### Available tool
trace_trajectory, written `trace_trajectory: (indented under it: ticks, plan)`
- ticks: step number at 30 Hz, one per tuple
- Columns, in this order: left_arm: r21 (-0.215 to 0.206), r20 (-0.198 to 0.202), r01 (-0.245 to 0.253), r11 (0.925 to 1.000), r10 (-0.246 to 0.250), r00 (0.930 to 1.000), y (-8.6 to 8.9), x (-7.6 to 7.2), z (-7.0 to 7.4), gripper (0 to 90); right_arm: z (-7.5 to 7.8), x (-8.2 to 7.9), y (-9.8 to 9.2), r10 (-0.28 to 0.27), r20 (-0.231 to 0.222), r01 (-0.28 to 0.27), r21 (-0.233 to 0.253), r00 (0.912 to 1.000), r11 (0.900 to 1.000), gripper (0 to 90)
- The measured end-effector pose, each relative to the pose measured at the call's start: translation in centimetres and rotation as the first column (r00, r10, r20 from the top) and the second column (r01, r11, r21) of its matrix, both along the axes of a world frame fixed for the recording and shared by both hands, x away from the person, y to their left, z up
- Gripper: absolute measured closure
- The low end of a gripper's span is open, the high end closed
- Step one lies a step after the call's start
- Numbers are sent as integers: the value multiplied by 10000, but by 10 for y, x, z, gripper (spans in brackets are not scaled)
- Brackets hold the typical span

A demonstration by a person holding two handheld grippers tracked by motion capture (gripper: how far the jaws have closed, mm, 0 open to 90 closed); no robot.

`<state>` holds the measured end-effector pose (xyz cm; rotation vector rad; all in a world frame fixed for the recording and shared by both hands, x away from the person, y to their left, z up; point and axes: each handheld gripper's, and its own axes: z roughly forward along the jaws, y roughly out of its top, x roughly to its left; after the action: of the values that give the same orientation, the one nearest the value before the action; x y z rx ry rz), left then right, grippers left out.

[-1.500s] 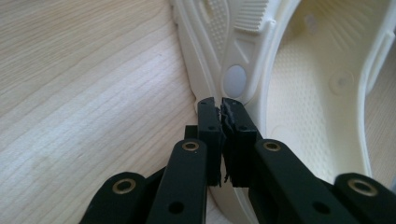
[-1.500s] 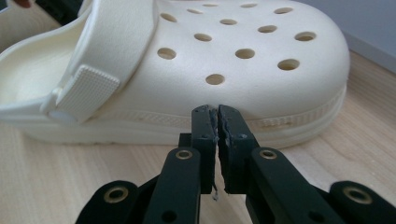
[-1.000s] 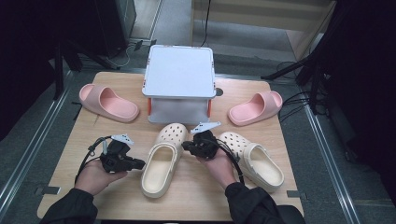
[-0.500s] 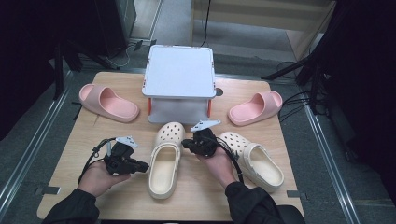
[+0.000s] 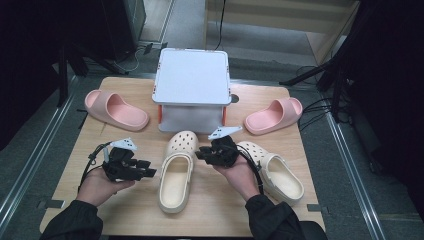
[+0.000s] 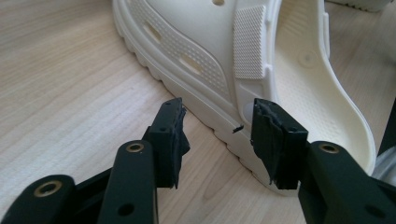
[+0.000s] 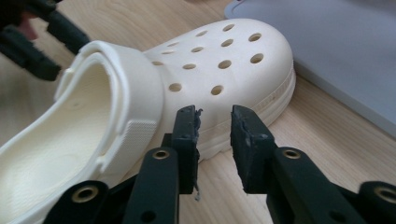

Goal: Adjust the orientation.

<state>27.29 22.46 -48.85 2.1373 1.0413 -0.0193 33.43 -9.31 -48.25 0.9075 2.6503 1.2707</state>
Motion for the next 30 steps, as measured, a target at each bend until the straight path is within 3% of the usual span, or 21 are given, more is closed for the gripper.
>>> trace_trajectory:
  ticks: [6,15,22,26,30]
  plan:
    - [-94,-69,-71,9999,70,10000,2,8,0,493,10,-3,-9,151,-297,-142,289,9994,9995,662]
    - [-74,-218,-139,9999,137,9997,1,20,2,432,33,-23,-38,204,107,-205,158,9997,9997,629]
    - [-13,-107,-20,10000,20,9999,-5,26,6,406,41,-40,-73,-42,32,42,-121,10000,9999,618]
    - [-51,-77,-17,10000,17,10000,-6,29,7,405,42,-47,-88,-159,-68,158,-112,9998,9998,620]
    - [-128,-31,-31,9999,30,10000,-6,31,8,405,39,-56,-115,-347,-196,346,-43,9992,9994,626]
